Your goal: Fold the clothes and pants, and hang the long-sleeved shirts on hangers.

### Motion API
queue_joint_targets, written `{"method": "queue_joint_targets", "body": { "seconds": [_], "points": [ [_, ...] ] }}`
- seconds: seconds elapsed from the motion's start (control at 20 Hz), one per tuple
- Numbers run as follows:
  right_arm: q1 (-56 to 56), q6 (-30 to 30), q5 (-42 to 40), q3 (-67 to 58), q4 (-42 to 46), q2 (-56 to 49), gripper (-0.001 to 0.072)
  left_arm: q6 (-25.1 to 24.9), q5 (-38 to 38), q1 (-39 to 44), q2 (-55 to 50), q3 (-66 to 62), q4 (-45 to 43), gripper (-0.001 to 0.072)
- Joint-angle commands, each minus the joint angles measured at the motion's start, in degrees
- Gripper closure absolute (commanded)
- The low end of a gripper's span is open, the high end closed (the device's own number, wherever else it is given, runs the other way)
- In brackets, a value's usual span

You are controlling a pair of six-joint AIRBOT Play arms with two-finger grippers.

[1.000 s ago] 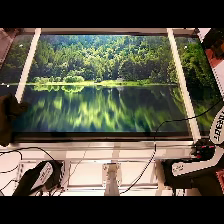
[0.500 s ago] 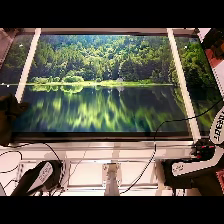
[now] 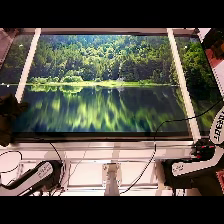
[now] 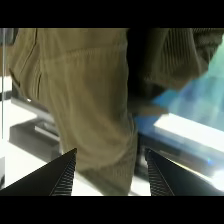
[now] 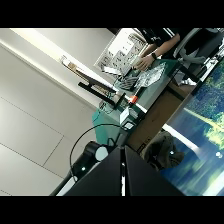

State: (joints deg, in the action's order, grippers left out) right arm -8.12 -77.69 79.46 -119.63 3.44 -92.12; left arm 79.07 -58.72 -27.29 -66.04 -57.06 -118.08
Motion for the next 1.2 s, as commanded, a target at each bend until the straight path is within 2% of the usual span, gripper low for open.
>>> {"method": "queue_joint_targets", "body": {
  "seconds": [0.0, 0.15, 0.2, 0.25, 0.35, 0.4, 0.5, 0.6, 0.7, 0.85, 1.0, 1.05, 1.15],
  "points": [
    [0.0, 0.0, 0.0, 0.0, 0.0, 0.0, 0.0682, 0.0, 5.9, -0.8, -3.1, 0.1, -0.5, 0.0184],
    [0.0, 0.0, 0.0, 0.0, 0.0, 0.0, 0.0682, 0.2, 7.8, -1.9, -5.2, 0.1, -0.9, 0.0203],
    [0.0, 0.0, 0.0, 0.0, 0.0, 0.0, 0.0682, 0.2, 7.9, -2.4, -5.8, 0.1, -1.1, 0.0295],
    [0.0, 0.0, 0.0, 0.0, 0.0, 0.0, 0.0682, 0.2, 8.0, -2.9, -6.1, 0.1, -1.0, 0.0428],
    [0.0, 0.0, 0.0, 0.0, 0.0, 0.0, 0.0682, 0.2, 8.5, -3.1, -6.6, 0.1, -1.0, 0.0636],
    [0.0, 0.0, 0.0, 0.0, 0.0, 0.0, 0.0682, 0.2, 8.7, -3.1, -6.7, 0.0, -0.7, 0.0691],
    [0.0, 0.0, 0.0, 0.0, 0.0, 0.0, 0.0682, 1.3, 8.6, -3.0, -6.5, -0.2, 1.1, 0.0691],
    [0.0, 0.0, 0.0, 0.0, 0.0, 0.0, 0.0682, 7.7, 8.6, -1.6, -5.6, -0.5, 1.9, 0.0693],
    [0.0, 0.0, 0.0, 0.0, 0.0, 0.0, 0.0682, 9.9, 8.6, 1.2, -4.2, -1.9, 5.8, 0.0693],
    [0.0, 0.0, 0.0, 0.0, 0.0, 0.0, 0.0682, 8.8, 8.8, 7.8, -3.3, -7.6, 19.4, 0.0694],
    [0.1, -0.5, -1.2, 0.0, -0.3, 0.0, 0.0682, 2.3, 8.7, 17.9, -3.3, -16.2, 35.0, 0.0695],
    [0.1, -0.7, -1.6, 0.0, -0.3, 0.0, 0.0681, 1.7, 8.5, 21.9, -3.3, -18.8, 37.8, 0.0695],
    [0.1, -0.9, -1.1, -0.1, -0.5, 0.0, 0.0682, 0.9, 8.2, 29.8, -3.3, -21.6, 38.1, 0.0697]
  ]
}}
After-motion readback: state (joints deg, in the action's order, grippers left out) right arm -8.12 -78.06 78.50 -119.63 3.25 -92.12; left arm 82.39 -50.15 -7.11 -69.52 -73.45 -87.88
